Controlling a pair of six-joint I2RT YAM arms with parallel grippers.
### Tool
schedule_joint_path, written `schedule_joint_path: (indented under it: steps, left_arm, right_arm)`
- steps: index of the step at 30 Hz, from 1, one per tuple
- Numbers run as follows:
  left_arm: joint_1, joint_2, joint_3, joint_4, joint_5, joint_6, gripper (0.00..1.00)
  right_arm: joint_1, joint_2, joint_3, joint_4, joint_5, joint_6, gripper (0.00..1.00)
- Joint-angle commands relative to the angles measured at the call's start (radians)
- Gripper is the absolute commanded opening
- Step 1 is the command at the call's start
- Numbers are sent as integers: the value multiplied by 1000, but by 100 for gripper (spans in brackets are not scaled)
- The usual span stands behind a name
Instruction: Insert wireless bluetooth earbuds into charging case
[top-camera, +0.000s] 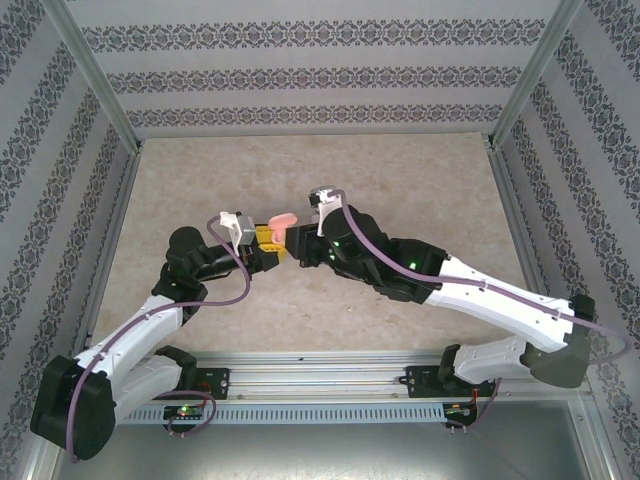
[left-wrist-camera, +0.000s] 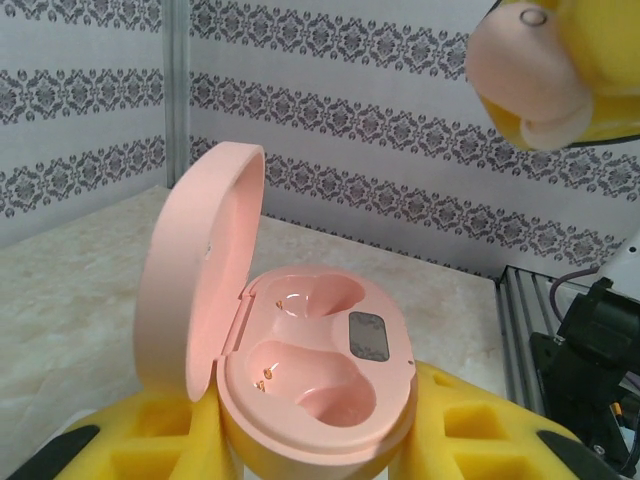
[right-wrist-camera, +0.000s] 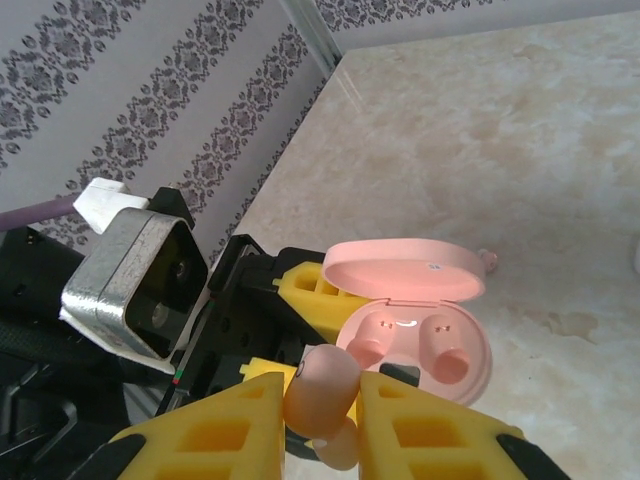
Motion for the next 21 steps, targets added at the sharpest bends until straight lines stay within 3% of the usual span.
schedule_joint_path:
  steps: [1, 21]
  left_arm:
    - [-15, -18, -6, -33, -28, 36, 12]
    - [-16, -16, 7, -13, -22, 11, 12]
  right_arm:
    - [6, 28, 40, -19, -13, -26, 22]
    - [-38, 168, 124, -81, -71, 13, 24]
